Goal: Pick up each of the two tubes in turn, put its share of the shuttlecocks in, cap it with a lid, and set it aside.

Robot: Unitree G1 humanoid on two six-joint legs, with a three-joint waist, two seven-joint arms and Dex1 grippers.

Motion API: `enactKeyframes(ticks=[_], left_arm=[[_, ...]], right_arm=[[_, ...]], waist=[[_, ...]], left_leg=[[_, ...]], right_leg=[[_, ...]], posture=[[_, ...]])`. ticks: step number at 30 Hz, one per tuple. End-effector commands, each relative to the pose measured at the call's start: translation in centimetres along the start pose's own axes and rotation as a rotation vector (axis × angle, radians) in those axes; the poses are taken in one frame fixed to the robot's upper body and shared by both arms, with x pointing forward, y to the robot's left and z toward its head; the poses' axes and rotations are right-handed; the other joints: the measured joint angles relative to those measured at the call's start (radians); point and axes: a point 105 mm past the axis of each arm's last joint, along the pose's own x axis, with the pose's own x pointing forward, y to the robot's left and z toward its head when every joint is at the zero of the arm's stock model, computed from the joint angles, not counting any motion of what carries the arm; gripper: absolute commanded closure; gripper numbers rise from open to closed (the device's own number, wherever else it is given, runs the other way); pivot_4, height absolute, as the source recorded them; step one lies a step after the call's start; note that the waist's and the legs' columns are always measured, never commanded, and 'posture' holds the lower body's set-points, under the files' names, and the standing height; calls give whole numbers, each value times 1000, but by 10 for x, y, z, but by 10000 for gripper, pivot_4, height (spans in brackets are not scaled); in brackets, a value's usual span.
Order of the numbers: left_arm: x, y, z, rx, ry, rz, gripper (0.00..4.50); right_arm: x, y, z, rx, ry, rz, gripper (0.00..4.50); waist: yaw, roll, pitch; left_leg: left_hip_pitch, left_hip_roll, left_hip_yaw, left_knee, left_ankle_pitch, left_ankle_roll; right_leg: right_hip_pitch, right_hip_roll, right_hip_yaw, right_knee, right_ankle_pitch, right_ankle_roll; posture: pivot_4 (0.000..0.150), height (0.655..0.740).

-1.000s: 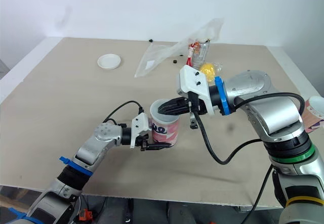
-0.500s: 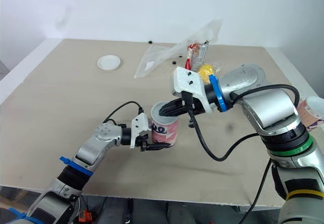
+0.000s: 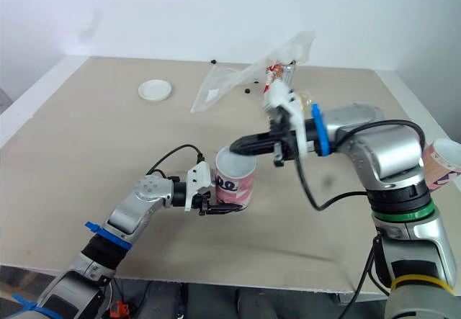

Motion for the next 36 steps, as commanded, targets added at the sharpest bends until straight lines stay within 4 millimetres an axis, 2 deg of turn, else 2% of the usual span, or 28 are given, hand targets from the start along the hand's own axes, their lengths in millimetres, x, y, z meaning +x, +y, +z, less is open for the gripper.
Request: enactKeyframes(ticks=[1,5,8,10,11,15,16,18,21,24,30,36], left_arm=[[-11,2,-18,-27,59,9,16780],[-12,2,-18,-23,56,1,16780],[-12,1,-19,-20,52,-16,16780],[-12,-1,-17,-14,45,-42,16780],[-12,-1,-17,-8,41,-53,13240],[-14,1,-15,3,24,-65,1384],[-14,1,-15,3,20,-66,236],[-15,2,-15,4,10,-63,0],[-16,1,-13,10,-20,-50,0],[-23,1,-7,3,-56,-17,0],[-50,2,-5,7,-73,88,0],[-68,-4,-3,13,-79,140,0]], right_arm=[[-48,-5,18,-6,-231,-167,44592],[-66,3,-7,22,-291,-263,44592],[-70,10,-33,27,-259,-320,44592],[-66,20,-65,44,-195,-327,44592],[-64,24,-76,58,-177,-327,44929],[-53,33,-113,57,-115,-326,32594],[-52,34,-120,52,-107,-330,28808],[-49,35,-130,38,-94,-334,23937],[-44,36,-140,12,-76,-320,9627],[-39,38,-145,2,-68,-302,49],[-32,41,-155,-18,-44,-262,49],[-20,44,-155,-47,-51,-186,49]], waist=[[1,0,0],[0,0,-1],[-2,1,-1],[-2,2,-1],[-1,2,-1],[-5,2,1],[-5,2,2],[-5,2,2],[-3,3,2],[-3,3,2],[-2,3,3],[-1,3,3]], left_leg=[[0,0,0,0,0,0],[0,-1,0,-4,-1,1],[1,-1,-4,-6,-1,1],[2,-1,-4,-6,-1,1],[2,-1,-4,-6,-1,1],[6,-1,-5,-6,-1,0],[7,-1,-4,-6,-1,0],[7,-2,-4,-6,-1,0],[6,-2,-3,-6,-1,0],[6,-2,-3,-7,-1,0],[7,-2,-5,-11,-1,0],[7,-2,-4,-11,-2,-1]], right_leg=[[0,0,0,0,0,0],[-1,0,1,0,0,3],[0,4,1,0,-2,6],[1,4,1,0,-2,6],[1,4,1,0,-2,5],[5,4,2,0,-5,0],[4,4,3,0,-4,0],[4,4,3,-1,-4,1],[4,3,3,-1,-4,1],[4,3,4,-1,-4,0],[4,4,3,-1,-7,-1],[4,3,3,-1,-8,0]], posture=[[1500,7400],[1500,7400],[1500,7400],[1500,7400],[1500,7400],[1500,7400],[1500,7400],[1500,7400],[1500,7400],[1500,7400],[1500,7400],[1500,7400]])
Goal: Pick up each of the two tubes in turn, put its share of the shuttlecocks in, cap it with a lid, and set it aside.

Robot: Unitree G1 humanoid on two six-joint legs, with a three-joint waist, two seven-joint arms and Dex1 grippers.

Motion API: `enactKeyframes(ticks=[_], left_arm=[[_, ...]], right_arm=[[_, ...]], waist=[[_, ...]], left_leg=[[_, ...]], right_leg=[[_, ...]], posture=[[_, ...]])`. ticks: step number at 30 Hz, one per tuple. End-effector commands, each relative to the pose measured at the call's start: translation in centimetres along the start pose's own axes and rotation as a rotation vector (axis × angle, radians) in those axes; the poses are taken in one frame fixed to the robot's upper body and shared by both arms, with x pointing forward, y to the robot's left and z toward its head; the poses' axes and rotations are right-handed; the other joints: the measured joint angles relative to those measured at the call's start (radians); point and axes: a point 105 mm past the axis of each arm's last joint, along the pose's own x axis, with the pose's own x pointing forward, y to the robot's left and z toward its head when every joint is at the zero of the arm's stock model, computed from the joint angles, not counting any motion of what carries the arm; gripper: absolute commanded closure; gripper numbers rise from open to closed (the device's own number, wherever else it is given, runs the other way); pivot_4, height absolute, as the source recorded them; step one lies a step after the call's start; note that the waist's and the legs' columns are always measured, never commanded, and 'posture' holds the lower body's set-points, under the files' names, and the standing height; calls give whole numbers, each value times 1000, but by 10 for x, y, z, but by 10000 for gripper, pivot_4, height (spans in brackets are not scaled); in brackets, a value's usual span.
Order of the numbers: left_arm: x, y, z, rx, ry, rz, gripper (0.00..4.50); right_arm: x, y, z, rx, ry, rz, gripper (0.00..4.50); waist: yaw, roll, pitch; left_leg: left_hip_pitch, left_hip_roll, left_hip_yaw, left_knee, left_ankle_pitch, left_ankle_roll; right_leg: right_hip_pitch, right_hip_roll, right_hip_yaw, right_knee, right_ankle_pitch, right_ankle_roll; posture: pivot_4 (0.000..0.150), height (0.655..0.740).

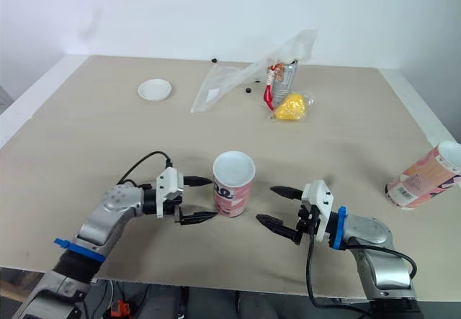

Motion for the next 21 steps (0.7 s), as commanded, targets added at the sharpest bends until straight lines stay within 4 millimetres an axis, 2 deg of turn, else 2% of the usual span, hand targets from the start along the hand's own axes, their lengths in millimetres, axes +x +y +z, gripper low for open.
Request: enactKeyframes(ticks=[1,21], left_arm=[[-8,-1,16,41,-49,17,0],[-25,-17,18,9,-55,-2,0]], right_arm=[[6,3,7,-56,-18,51,49],[54,10,9,-119,-46,223,49]], waist=[[0,0,0],[0,0,1]], left_leg=[[0,0,0,0,0,0],[0,0,0,0,0,0]], right_leg=[[0,0,0,0,0,0],[0,0,0,0,0,-1]], posture=[[1500,7400],[1500,7400]])
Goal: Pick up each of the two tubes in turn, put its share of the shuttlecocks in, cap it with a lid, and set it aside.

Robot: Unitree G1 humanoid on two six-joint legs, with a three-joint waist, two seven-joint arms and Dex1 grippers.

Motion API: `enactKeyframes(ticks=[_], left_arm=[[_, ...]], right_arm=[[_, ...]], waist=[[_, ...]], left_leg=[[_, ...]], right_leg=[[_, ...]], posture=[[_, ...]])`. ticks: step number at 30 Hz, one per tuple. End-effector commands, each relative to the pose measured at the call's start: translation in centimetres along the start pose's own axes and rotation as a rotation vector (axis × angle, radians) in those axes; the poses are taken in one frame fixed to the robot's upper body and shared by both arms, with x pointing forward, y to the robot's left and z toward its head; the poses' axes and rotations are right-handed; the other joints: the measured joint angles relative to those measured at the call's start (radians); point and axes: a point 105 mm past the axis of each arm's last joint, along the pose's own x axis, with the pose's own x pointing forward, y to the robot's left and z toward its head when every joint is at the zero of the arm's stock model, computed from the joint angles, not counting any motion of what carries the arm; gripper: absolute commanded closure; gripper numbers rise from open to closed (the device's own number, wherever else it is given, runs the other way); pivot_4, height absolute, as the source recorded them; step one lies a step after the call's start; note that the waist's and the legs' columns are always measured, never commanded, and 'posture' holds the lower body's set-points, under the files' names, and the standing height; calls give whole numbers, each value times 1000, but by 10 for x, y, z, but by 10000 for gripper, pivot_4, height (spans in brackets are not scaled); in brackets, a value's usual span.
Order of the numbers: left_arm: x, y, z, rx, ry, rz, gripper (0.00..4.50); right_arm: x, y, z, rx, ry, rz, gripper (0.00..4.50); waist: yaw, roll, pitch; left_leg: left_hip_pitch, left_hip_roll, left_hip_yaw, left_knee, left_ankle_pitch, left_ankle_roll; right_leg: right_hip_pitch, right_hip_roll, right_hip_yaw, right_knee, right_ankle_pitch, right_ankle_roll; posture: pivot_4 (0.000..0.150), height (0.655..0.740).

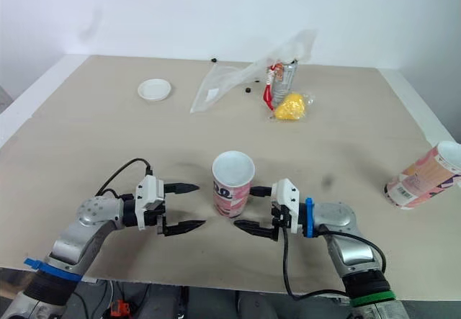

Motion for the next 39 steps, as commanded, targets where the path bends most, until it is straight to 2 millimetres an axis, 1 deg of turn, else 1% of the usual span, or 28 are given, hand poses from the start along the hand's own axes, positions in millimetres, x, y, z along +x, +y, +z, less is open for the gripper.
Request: enactKeyframes(ticks=[1,7,14,24,30,32,33,39], left_arm=[[-4,-1,13,41,-29,2,0],[-3,-4,10,30,-27,10,0],[-4,-5,9,19,-21,15,0],[-4,-7,8,22,-16,13,0],[-3,-7,7,27,-13,11,0],[-3,-7,7,29,-12,10,0],[-3,-7,7,30,-12,9,0],[-2,-5,7,44,-10,2,0]], right_arm=[[10,-1,10,-40,-44,23,49],[23,-4,9,-38,-60,24,49],[34,-7,13,-47,-78,37,49],[50,-4,13,-45,-98,73,49],[51,-2,11,-41,-98,81,49],[51,-1,10,-40,-97,84,5861],[50,-1,10,-41,-95,80,6589],[41,1,9,-38,-87,59,6589]], waist=[[0,0,0],[0,0,0],[0,0,0],[0,0,0],[0,0,0],[0,0,0],[0,0,0],[0,0,0]], left_leg=[[0,0,0,0,0,0],[0,0,0,0,0,0],[0,0,0,0,0,0],[0,0,0,0,0,0],[1,0,0,0,0,0],[1,0,0,0,0,0],[1,0,0,0,0,0],[1,1,0,0,0,0]], right_leg=[[0,0,0,0,0,0],[0,0,0,0,0,0],[0,0,0,0,0,0],[0,0,0,0,0,-1],[0,0,0,0,0,-1],[0,0,0,0,0,-1],[0,0,0,0,0,-1],[0,0,0,0,1,-1]], posture=[[1500,7400],[1500,7400],[1500,7400],[1500,7400],[1500,7400],[1500,7400],[1500,7400],[1500,7400]])
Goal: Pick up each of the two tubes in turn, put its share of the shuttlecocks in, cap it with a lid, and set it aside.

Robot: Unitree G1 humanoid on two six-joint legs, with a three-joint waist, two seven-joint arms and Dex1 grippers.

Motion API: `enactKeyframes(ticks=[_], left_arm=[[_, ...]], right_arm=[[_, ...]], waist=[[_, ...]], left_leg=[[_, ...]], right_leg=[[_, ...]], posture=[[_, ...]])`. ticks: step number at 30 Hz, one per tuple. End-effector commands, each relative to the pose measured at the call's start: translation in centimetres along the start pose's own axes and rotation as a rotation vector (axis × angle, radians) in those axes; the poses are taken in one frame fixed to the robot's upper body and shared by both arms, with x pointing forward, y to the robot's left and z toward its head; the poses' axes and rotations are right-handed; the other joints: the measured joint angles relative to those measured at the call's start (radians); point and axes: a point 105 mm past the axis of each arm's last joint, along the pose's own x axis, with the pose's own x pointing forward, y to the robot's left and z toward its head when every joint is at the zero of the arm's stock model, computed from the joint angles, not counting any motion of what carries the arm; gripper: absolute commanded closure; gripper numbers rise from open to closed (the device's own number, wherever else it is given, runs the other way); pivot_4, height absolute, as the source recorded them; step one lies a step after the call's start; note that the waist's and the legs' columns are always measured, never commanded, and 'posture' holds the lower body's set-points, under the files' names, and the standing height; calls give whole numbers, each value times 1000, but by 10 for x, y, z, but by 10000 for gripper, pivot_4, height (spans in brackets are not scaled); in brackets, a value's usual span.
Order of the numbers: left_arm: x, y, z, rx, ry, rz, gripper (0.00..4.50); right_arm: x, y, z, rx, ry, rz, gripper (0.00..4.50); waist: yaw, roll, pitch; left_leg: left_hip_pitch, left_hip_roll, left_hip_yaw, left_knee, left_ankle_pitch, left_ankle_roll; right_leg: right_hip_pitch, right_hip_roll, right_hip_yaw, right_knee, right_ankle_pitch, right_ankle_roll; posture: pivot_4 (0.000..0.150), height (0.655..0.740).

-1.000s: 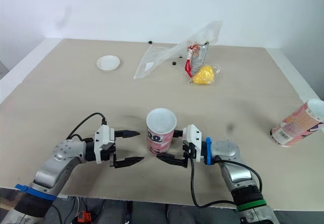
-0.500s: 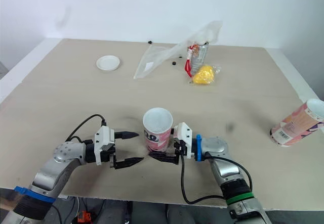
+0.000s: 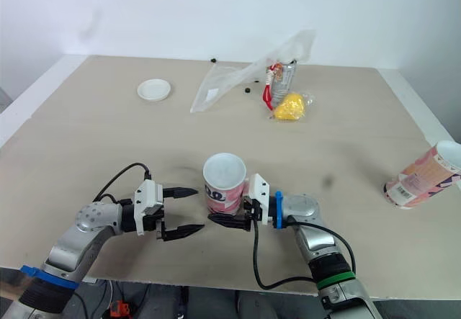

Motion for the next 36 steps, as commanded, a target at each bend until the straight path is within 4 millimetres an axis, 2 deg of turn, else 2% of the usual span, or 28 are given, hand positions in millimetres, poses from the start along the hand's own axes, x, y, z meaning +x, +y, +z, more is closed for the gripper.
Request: enactKeyframes(ticks=[1,5,9,12,22,30,36], left_arm=[[0,2,11,60,-20,-10,0],[3,6,15,65,-39,2,0],[7,6,19,61,-57,-2,0],[14,3,19,59,-68,-19,0],[26,0,22,62,-96,-56,0],[29,0,23,67,-98,-56,0],[28,0,23,66,-97,-49,0]], right_arm=[[-8,1,5,-14,-6,-22,6589],[-23,-2,11,13,-31,-124,6589],[-54,-7,18,70,-73,-338,6589],[-99,-9,15,109,-73,-605,6589],[-220,-34,-3,162,-33,-1362,6589],[-248,-44,-19,218,-18,-1536,6589],[-251,-53,-29,238,9,-1555,6589]], waist=[[1,0,0],[3,0,0],[5,0,0],[6,0,0],[0,0,0],[-1,1,0],[-1,1,0]], left_leg=[[0,0,0,0,0,0],[0,0,0,0,0,-1],[-1,-1,0,0,-1,-1],[-1,-1,-1,0,-1,-2],[2,0,1,0,-1,-2],[2,0,4,-1,-2,-2],[2,-1,4,-1,-1,-2]], right_leg=[[0,0,0,0,0,0],[0,0,0,0,-1,0],[0,-1,0,0,-2,0],[0,-1,0,0,-2,0],[0,-1,0,0,-1,-1],[0,-1,3,0,-2,-1],[1,-1,4,0,-2,1]], posture=[[1500,7400],[1500,7400],[1500,7400],[1500,7400],[1500,7400],[1500,7400],[1500,7400]])
